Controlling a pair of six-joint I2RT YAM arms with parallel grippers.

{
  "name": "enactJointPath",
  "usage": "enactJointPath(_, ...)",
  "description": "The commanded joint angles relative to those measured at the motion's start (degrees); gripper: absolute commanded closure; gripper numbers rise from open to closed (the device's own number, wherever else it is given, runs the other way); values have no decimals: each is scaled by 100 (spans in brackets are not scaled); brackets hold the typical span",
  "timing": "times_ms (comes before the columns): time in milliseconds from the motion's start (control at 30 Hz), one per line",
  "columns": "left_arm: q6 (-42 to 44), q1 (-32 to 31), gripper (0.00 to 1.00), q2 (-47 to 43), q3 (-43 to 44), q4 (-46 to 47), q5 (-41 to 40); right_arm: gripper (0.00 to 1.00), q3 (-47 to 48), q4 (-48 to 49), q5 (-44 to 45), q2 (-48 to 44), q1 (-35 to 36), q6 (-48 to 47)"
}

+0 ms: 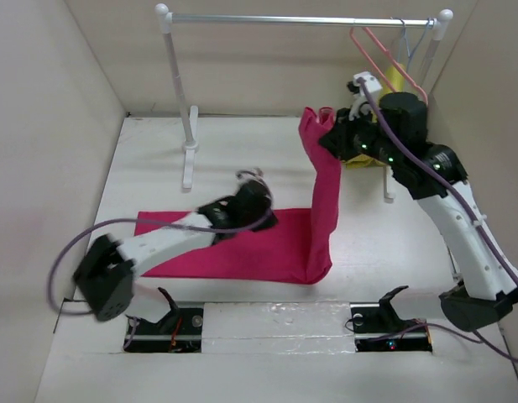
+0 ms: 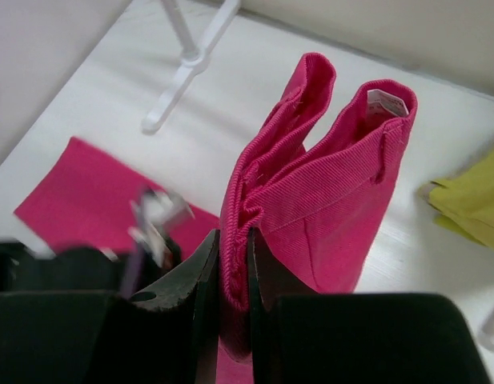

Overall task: Place the trousers on the hanger
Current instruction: Fold the trousers at the center of the board.

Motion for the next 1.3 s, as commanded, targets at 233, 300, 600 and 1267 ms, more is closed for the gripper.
enactJointPath(233, 1298, 4013, 95, -4351, 1379, -2440, -1365, 100, 1260, 1511, 283, 1859, 2417, 181)
enactJointPath(300, 1255, 4017, 95, -4237, 1856, -2644, -1593, 100, 1803, 1625, 169, 2379, 2777, 189)
enactJointPath(600, 1360, 4017, 91, -4008, 4143, -3216, -2235, 17, 3105, 2709, -1587, 5578, 3747, 893)
enactJointPath(1267, 578, 4534, 69, -2595, -2008, -475, 814, 23, -5145, 2865, -1070, 420, 951, 119)
